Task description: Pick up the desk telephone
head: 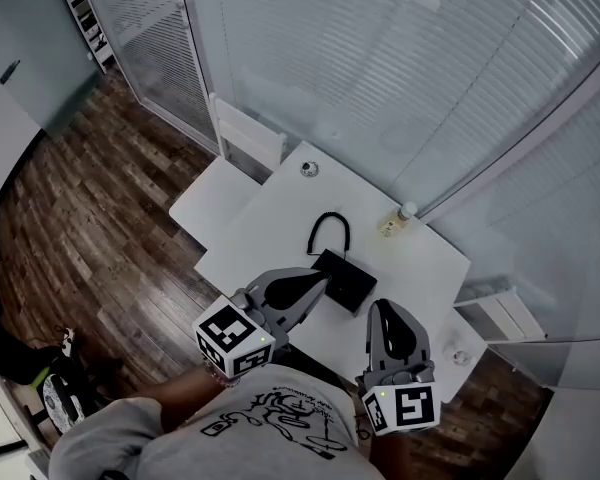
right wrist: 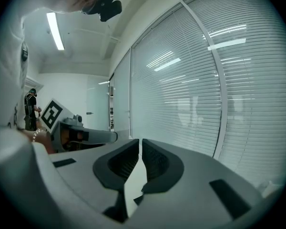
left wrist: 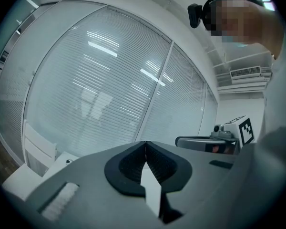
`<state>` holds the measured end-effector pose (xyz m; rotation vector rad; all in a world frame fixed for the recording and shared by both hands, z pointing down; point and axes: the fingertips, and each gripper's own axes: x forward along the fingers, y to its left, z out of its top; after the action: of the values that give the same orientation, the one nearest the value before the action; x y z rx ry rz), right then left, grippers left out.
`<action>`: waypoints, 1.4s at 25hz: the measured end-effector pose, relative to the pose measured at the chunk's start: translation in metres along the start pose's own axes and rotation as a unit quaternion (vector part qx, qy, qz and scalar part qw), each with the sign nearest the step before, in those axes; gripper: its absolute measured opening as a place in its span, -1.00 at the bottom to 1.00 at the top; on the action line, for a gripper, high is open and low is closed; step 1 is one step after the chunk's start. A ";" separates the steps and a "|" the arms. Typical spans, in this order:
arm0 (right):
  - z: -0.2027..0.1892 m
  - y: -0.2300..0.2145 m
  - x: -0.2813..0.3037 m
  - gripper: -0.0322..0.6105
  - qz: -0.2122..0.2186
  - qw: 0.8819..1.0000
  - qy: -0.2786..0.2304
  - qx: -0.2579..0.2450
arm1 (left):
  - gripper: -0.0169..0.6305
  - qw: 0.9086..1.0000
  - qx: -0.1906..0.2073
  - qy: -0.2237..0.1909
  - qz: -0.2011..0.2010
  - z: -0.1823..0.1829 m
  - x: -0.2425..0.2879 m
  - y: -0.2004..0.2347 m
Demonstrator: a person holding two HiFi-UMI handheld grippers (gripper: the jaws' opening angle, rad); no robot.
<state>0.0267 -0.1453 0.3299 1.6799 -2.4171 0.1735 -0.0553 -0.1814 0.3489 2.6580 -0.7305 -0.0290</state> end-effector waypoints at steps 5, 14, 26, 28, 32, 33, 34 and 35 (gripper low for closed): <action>-0.016 -0.009 0.001 -0.84 -0.007 1.000 0.015 0.011 | -0.94 1.000 -0.007 0.015 0.002 -0.012 0.009 0.006; -0.056 -0.035 0.010 -0.84 -0.023 0.997 0.054 0.046 | -0.93 0.997 -0.031 0.069 -0.017 -0.052 0.038 0.026; -0.187 -0.069 0.041 -0.67 -0.024 0.977 0.160 0.137 | -0.62 0.973 -0.127 0.191 0.010 -0.191 0.083 0.106; -0.205 -0.074 0.046 -0.62 -0.024 0.973 0.172 0.150 | -0.57 0.968 -0.135 0.209 0.016 -0.214 0.087 0.116; -0.240 -0.082 0.055 -0.54 -0.021 0.964 0.192 0.184 | -0.49 0.961 -0.145 0.232 0.035 -0.251 0.095 0.137; -0.249 -0.083 0.056 -0.52 -0.020 0.961 0.197 0.191 | -0.45 0.959 -0.148 0.238 0.039 -0.260 0.096 0.142; -0.258 -0.084 0.058 -0.50 -0.020 0.959 0.203 0.198 | -0.41 0.957 -0.152 0.245 0.042 -0.269 0.098 0.146; -0.268 -0.085 0.059 -0.46 -0.020 0.955 0.210 0.207 | -0.39 0.954 -0.157 0.251 0.043 -0.279 0.099 0.150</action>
<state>0.1108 -0.1740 0.6032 1.6277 -2.1176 0.9831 -0.0099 -0.2499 0.6706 2.1898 -0.6055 0.4947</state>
